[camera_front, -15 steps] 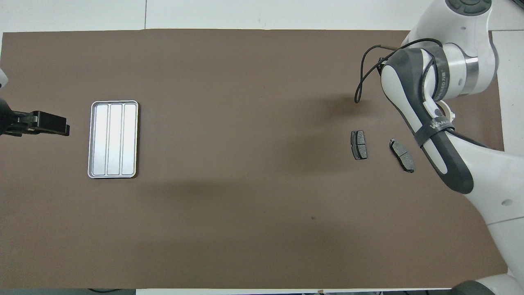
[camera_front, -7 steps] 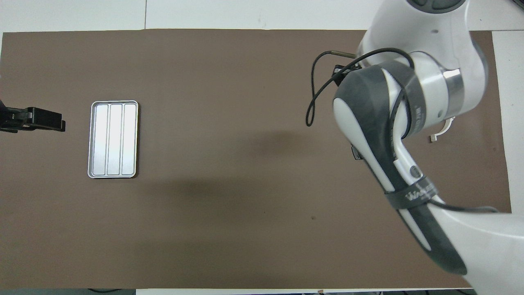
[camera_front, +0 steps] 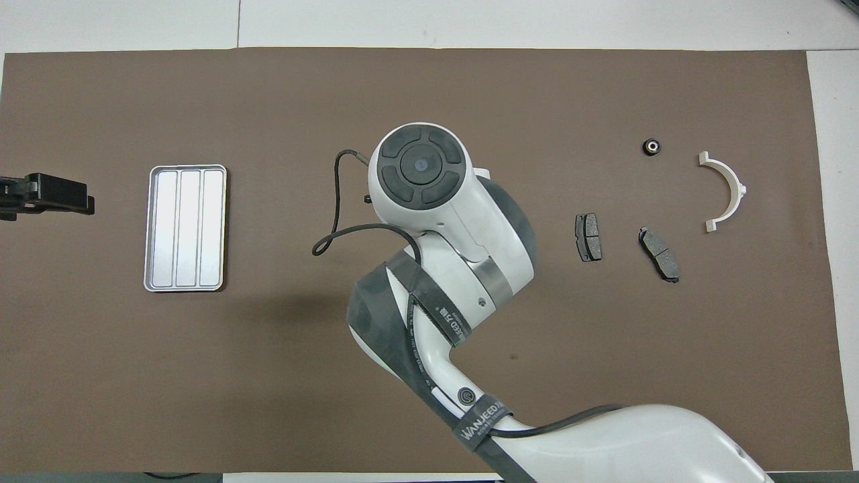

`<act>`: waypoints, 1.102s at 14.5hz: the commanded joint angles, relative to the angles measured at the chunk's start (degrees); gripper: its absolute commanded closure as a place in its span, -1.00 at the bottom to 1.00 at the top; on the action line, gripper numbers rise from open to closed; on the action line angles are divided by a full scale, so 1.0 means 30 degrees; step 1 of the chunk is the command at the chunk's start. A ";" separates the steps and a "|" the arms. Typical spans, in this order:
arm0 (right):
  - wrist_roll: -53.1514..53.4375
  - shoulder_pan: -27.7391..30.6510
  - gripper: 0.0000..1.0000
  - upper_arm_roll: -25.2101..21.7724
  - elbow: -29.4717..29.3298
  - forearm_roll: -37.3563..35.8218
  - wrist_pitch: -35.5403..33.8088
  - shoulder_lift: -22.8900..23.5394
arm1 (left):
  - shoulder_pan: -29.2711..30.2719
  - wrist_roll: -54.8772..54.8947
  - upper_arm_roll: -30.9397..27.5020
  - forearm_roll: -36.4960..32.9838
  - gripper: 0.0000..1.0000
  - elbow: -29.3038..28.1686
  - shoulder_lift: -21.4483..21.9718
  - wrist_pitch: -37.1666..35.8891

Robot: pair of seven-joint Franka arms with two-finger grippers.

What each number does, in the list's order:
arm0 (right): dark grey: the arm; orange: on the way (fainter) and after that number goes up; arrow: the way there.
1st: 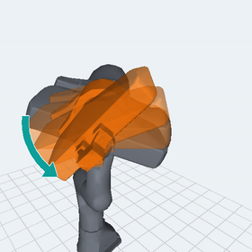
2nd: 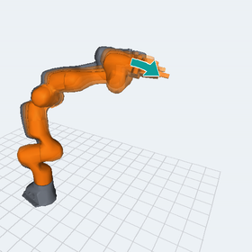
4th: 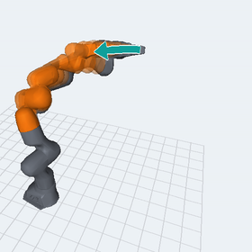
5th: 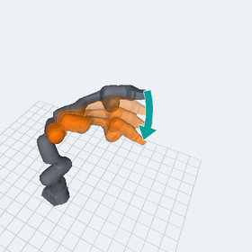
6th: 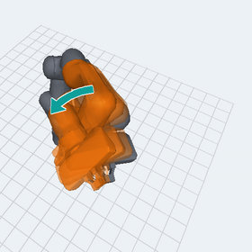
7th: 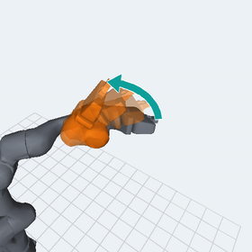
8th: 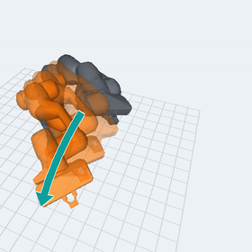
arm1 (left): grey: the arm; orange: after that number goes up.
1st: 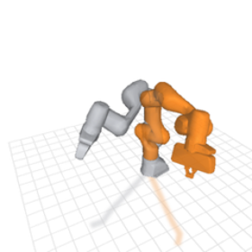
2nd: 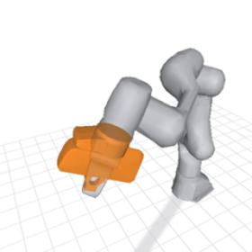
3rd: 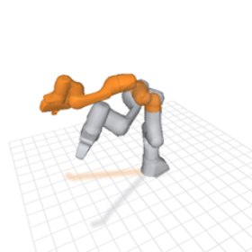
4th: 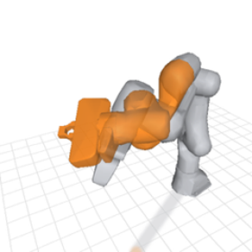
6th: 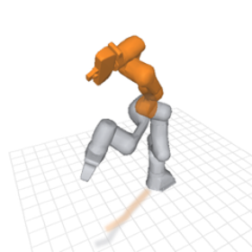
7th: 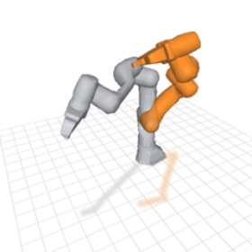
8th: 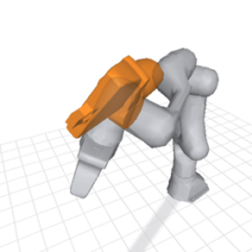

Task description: Pick bearing gear from pile to tray

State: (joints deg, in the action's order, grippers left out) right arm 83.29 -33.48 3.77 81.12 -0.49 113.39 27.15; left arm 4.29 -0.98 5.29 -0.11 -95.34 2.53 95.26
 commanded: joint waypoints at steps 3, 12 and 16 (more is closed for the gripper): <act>0.2002 -0.0941 1.00 -0.0054 0.0501 -0.0919 0.3124 0.2811 | 0.0094 0.0119 0.0111 -0.0051 -1.00 -0.1441 0.0943 0.0940; 0.2119 -0.0823 1.00 -0.0083 0.0735 -0.1243 0.5473 0.3959 | -0.0227 -0.0378 0.0257 -0.0021 -1.00 -0.2439 0.1090 0.1879; 0.2120 -0.0853 -1.00 -0.0200 0.0560 -0.1272 0.4919 0.3929 | -0.0521 -0.0788 0.0258 0.0008 -1.00 -0.2468 0.1001 0.1908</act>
State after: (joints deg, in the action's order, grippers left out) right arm 88.37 -36.22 3.09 82.99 -3.03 128.72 39.22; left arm 3.31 -2.18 6.41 -0.11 -100.48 3.96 99.33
